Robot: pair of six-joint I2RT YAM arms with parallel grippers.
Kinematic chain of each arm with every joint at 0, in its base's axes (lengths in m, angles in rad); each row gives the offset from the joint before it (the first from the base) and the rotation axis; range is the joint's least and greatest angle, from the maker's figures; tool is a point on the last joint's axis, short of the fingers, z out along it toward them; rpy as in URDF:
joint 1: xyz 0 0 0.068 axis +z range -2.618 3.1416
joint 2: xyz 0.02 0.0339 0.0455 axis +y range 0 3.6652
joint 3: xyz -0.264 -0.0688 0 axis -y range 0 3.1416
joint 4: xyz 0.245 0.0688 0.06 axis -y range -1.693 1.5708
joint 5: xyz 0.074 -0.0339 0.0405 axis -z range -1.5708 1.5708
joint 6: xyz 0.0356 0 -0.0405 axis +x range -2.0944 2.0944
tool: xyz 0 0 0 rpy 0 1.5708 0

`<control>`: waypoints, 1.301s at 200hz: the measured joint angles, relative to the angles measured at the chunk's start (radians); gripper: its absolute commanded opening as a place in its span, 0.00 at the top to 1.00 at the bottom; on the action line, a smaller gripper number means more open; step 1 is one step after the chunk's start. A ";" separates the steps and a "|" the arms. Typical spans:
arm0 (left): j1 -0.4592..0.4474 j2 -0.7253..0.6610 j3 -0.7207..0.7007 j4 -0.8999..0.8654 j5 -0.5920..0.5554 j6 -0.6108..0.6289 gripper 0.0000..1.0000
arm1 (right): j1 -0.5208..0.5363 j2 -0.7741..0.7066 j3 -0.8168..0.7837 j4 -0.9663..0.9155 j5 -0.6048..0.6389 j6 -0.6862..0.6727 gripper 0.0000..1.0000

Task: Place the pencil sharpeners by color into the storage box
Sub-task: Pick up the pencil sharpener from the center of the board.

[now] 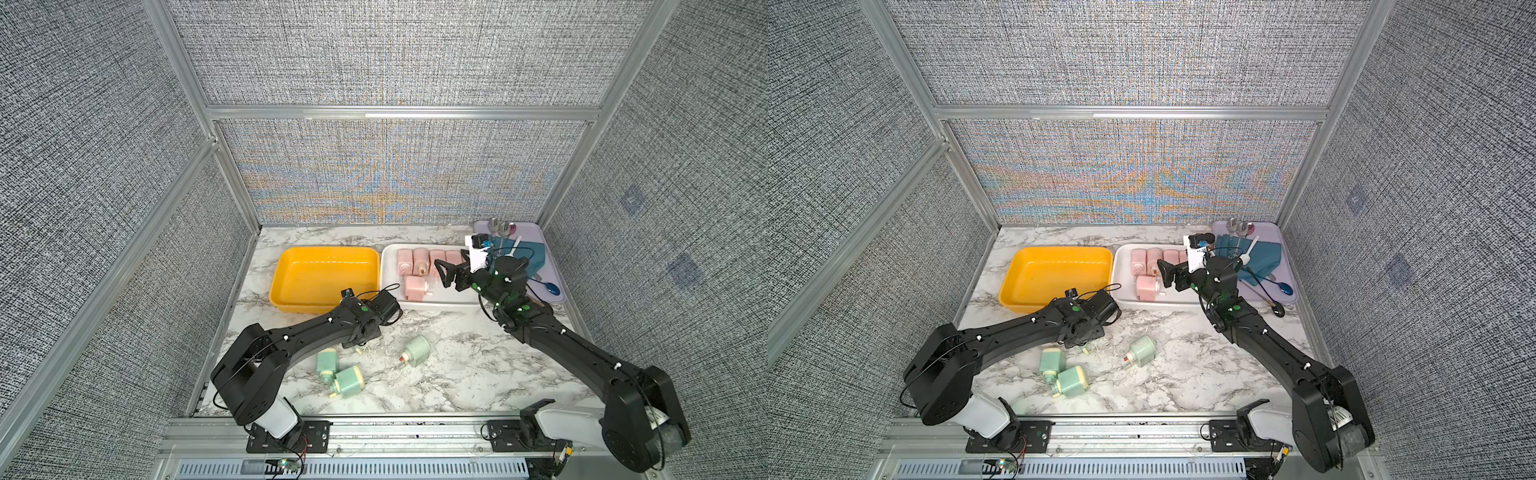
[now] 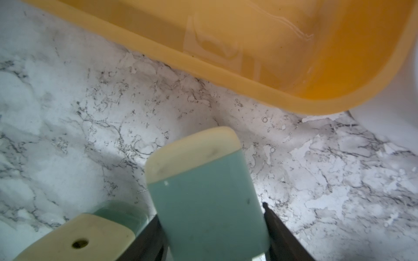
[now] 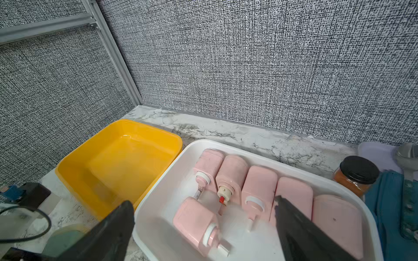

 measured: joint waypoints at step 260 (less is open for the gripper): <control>0.011 -0.094 -0.122 0.078 0.010 0.082 0.17 | 0.000 0.014 0.047 -0.047 0.020 -0.011 0.01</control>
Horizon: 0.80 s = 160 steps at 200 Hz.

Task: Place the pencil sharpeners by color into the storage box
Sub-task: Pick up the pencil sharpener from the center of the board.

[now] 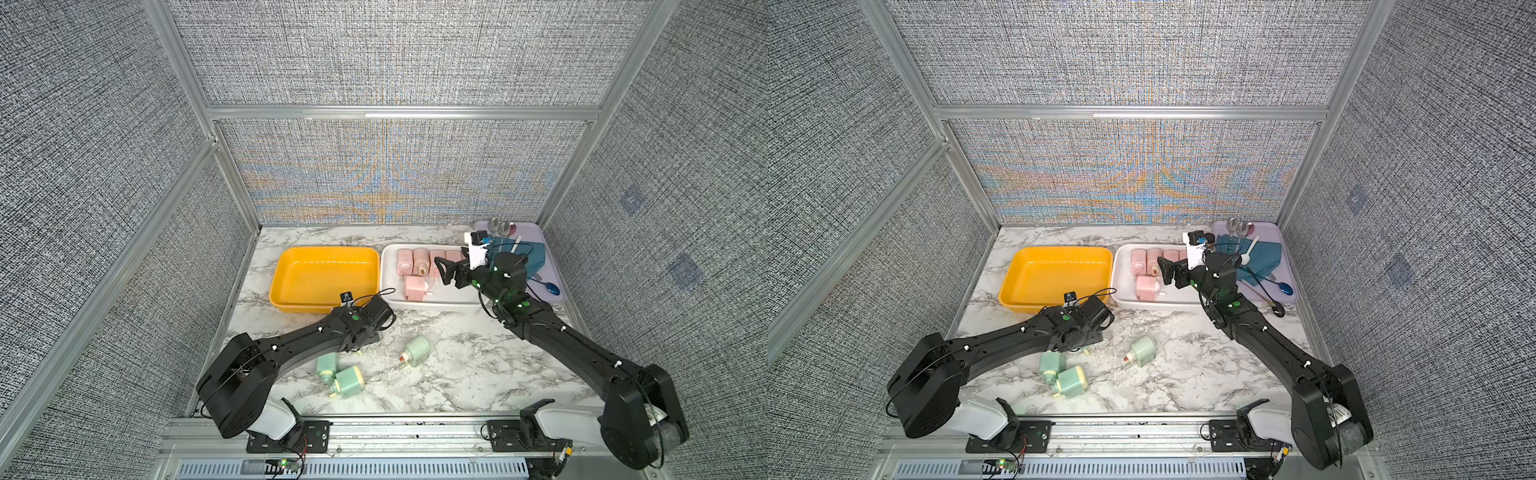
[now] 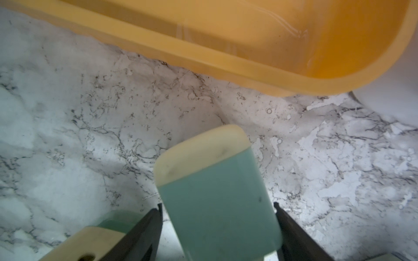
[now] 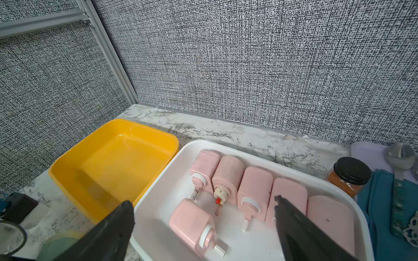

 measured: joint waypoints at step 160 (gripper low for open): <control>0.025 -0.001 -0.006 0.091 -0.044 -0.077 0.04 | 0.000 -0.004 0.007 -0.009 0.019 -0.005 0.01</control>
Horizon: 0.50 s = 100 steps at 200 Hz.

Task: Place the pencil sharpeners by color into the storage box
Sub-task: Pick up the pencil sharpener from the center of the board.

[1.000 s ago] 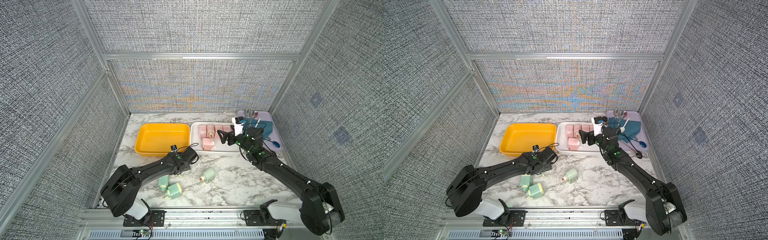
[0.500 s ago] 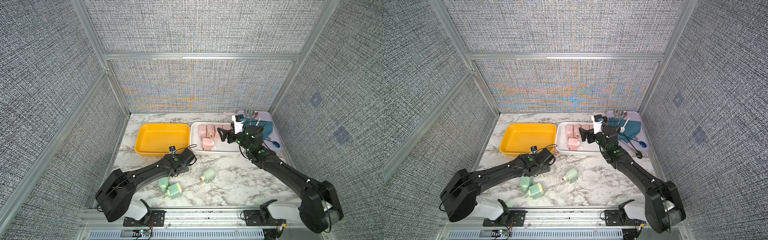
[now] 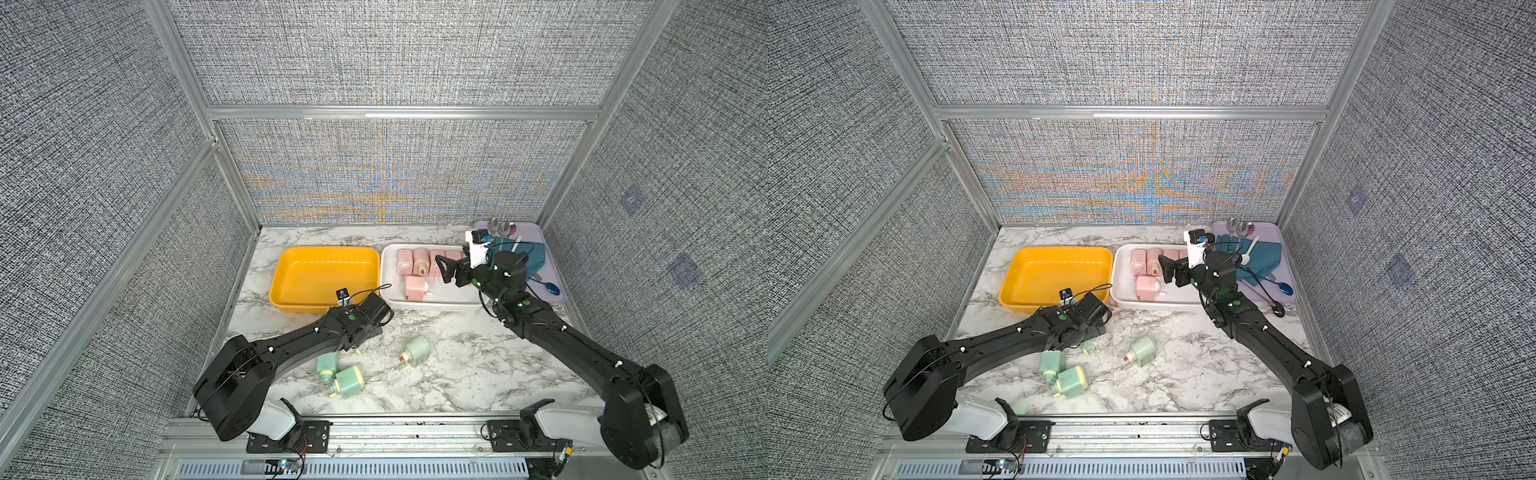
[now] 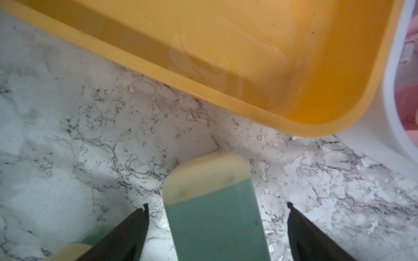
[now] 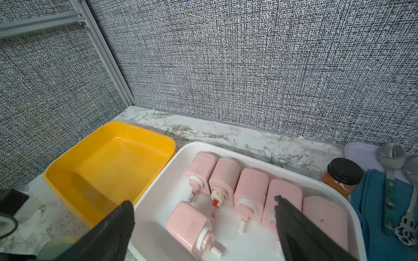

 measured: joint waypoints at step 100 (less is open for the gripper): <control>0.004 0.051 -0.004 0.021 0.012 -0.046 0.33 | 0.000 0.000 0.000 -0.020 0.005 -0.006 0.01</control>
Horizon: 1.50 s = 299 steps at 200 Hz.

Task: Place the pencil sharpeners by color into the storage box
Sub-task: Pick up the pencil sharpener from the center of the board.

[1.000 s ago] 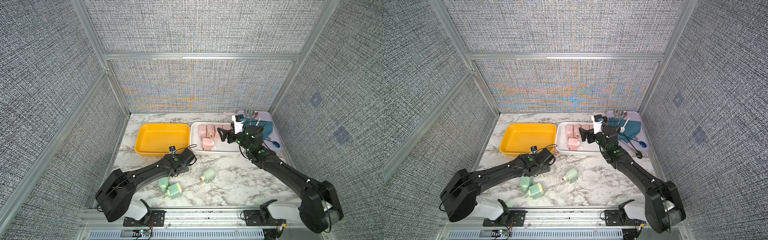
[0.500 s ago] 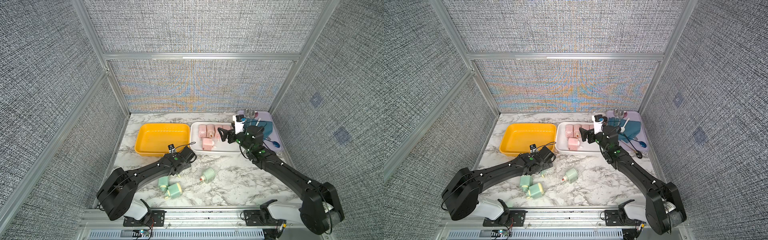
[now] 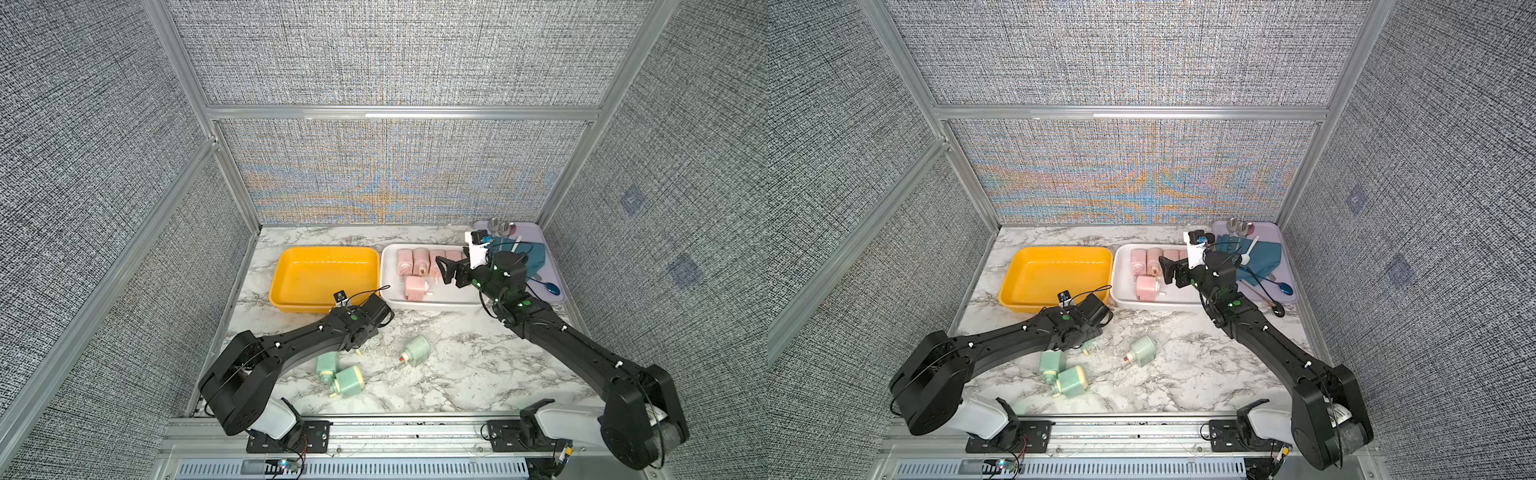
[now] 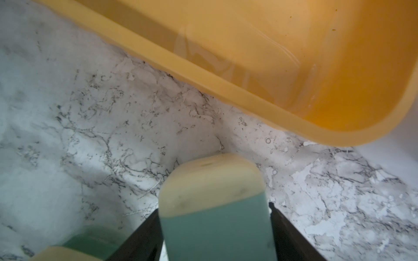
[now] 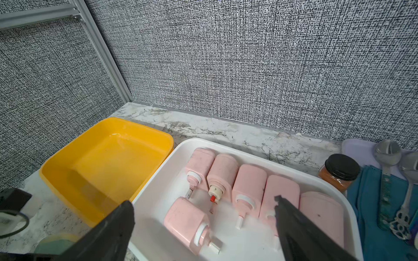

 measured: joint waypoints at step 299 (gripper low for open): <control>0.098 -0.072 0.480 -0.192 -0.019 0.487 1.00 | -0.008 -0.091 -0.171 0.068 0.248 0.278 0.01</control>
